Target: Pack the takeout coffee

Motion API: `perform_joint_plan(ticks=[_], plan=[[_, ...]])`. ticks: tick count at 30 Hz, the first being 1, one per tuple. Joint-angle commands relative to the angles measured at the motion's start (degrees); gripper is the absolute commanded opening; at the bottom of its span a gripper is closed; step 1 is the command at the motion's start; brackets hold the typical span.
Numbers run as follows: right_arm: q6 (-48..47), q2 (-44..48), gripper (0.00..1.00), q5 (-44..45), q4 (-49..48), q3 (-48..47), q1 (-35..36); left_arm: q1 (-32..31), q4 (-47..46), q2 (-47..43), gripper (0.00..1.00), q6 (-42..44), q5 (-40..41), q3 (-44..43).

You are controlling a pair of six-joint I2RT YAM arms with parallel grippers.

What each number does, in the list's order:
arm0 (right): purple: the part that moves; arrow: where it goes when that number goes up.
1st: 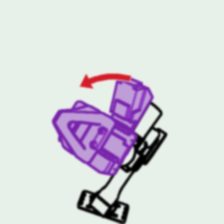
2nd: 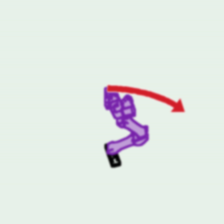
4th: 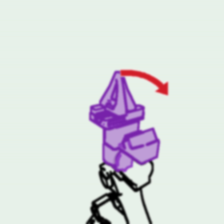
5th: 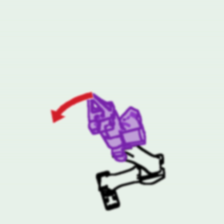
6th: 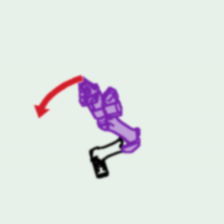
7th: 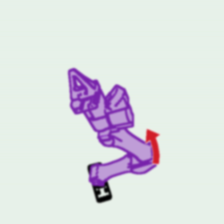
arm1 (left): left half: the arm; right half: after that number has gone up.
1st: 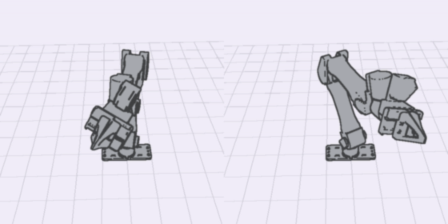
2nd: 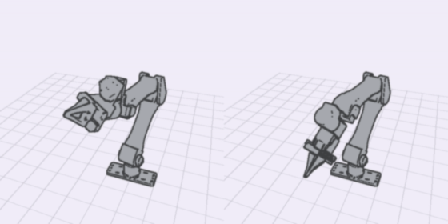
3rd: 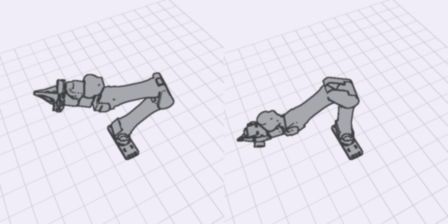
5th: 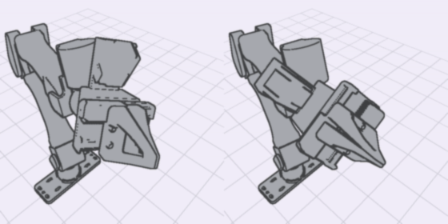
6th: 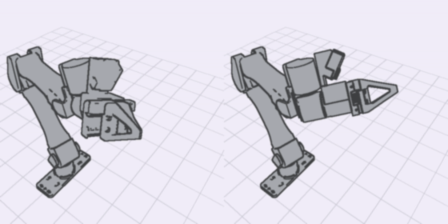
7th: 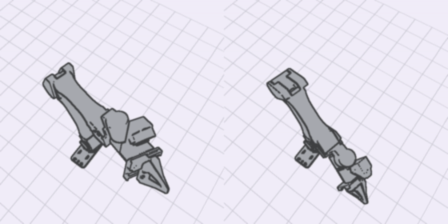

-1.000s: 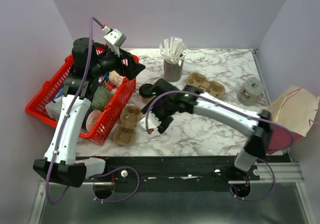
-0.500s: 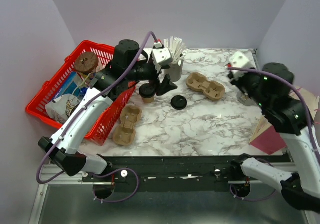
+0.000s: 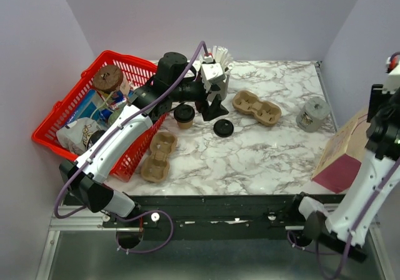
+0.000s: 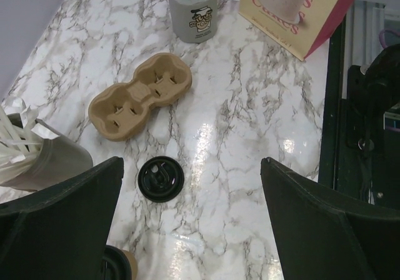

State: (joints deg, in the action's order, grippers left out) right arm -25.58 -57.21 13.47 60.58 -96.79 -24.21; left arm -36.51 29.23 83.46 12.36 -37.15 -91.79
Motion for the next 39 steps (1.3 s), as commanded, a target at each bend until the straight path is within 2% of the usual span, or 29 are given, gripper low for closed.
perform_joint_plan(ticks=[1, 2, 4, 7, 11, 14, 21, 24, 28, 30, 31, 37, 39], plan=[[5.54, -8.17, 0.64, -11.09, 13.68, -7.34, -13.83, -0.23, -4.01, 0.04, 0.98, -1.37, -3.02, 1.52], [5.37, -9.14, 0.66, -11.36, 15.69, -8.05, -17.59, -0.23, -4.36, -0.23, 0.98, -1.29, -3.02, 1.96], [4.93, -10.81, 0.73, -11.63, 17.64, -8.50, -20.17, -0.31, -4.89, -0.67, 0.98, -1.37, -3.11, 3.10], [3.88, -10.73, 0.74, -11.98, 19.93, -6.49, -24.12, -0.23, -5.06, -1.02, 0.98, -1.81, -3.63, 4.24], [1.86, -10.64, 0.73, -12.68, 19.14, 0.71, -29.83, -0.23, -5.50, -1.37, 0.98, -2.78, -4.51, 5.04], [1.15, -12.13, 0.71, -15.13, 19.75, 2.66, -33.17, -0.23, -5.42, -1.20, 0.98, -2.78, -4.69, 4.95], [0.27, -12.57, 0.65, -17.07, 20.64, 8.99, -33.80, -0.23, -5.06, -0.23, 0.98, -2.34, -4.51, 4.07], [0.01, -13.01, 0.59, -17.78, 19.58, 10.22, -33.80, -0.23, -5.15, 0.12, 0.98, -2.78, -4.51, 3.55], [-1.92, -12.49, 0.40, -22.24, 19.41, 9.79, -33.80, -0.23, -5.06, 0.48, 0.98, -3.04, -4.60, 2.93], [-2.80, -11.96, 0.35, -23.84, 18.79, 8.21, -33.71, -0.23, -4.89, 0.65, 0.98, -2.96, -4.43, 2.67], [-3.33, -11.70, 0.27, -25.59, 18.79, 7.59, -33.71, -0.23, -4.63, 0.74, 0.98, -3.04, -4.43, 2.67], [-9.30, -10.29, 0.10, -30.25, 19.32, 5.74, -32.75, -0.23, -3.04, 1.62, 0.98, -2.61, -4.69, 1.96], [-12.62, -8.20, 0.08, -32.71, 18.96, 6.09, -32.31, -0.31, -2.17, 2.23, 0.98, -2.25, -4.60, 1.18]])
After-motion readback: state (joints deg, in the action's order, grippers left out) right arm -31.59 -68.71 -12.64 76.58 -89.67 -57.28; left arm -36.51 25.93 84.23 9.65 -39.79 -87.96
